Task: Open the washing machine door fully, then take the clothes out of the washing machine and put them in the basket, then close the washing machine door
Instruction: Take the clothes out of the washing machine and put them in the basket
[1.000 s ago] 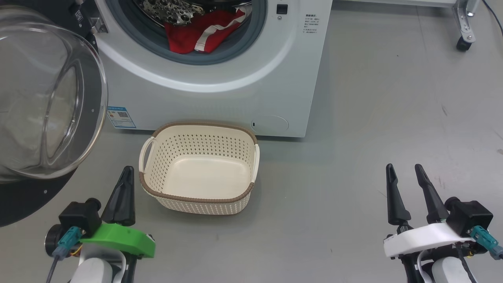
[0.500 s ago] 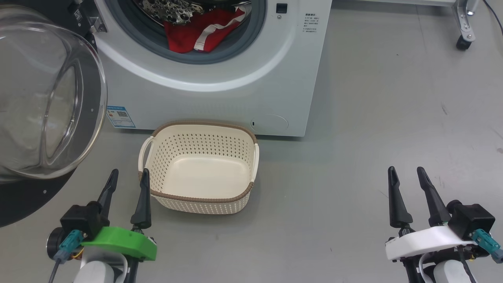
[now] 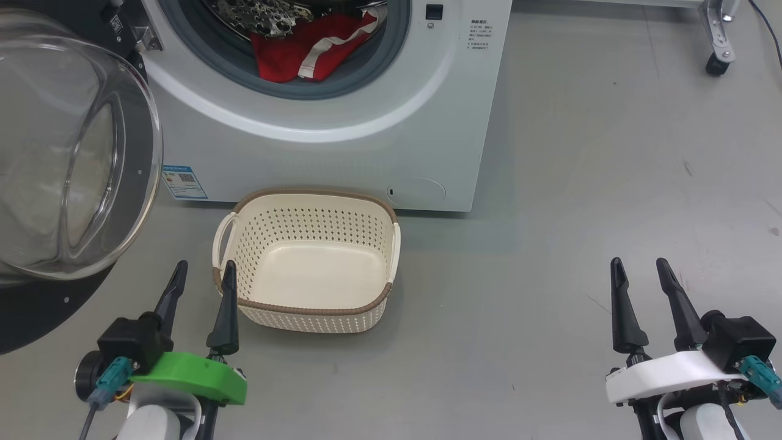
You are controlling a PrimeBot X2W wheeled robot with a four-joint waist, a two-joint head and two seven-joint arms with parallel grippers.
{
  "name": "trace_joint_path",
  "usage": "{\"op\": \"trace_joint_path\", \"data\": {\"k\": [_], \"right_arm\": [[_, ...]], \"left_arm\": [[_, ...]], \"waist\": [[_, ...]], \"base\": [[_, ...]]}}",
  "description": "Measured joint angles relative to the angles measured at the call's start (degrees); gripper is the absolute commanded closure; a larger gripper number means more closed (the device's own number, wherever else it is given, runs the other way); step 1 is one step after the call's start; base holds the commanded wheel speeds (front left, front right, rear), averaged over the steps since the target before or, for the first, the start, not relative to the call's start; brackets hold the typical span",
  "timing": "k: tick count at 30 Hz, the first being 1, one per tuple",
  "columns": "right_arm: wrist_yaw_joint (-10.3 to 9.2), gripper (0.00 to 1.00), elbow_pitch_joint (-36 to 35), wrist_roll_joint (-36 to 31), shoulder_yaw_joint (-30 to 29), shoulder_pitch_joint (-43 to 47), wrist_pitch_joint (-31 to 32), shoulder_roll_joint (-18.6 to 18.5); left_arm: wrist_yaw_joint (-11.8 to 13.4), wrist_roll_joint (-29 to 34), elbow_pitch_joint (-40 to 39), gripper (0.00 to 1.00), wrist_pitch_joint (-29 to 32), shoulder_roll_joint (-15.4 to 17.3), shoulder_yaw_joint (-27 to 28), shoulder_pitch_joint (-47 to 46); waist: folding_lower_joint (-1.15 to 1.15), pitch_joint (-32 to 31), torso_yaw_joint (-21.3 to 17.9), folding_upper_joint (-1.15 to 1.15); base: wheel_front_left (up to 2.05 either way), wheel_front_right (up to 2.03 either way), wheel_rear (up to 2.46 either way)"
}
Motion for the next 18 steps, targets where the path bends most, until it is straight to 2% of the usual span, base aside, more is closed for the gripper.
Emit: {"op": "trace_joint_path", "data": {"k": [18], "right_arm": [[0.0, 0.0, 0.1, -1.1, 0.0, 0.7, 0.0, -0.1]], "left_arm": [[0.0, -0.1, -0.1, 0.0, 0.0, -0.1, -0.6, 1.1]], "waist": [[0.0, -0.7, -0.2, 0.0]], "base": [[0.0, 0.0, 0.0]]}}
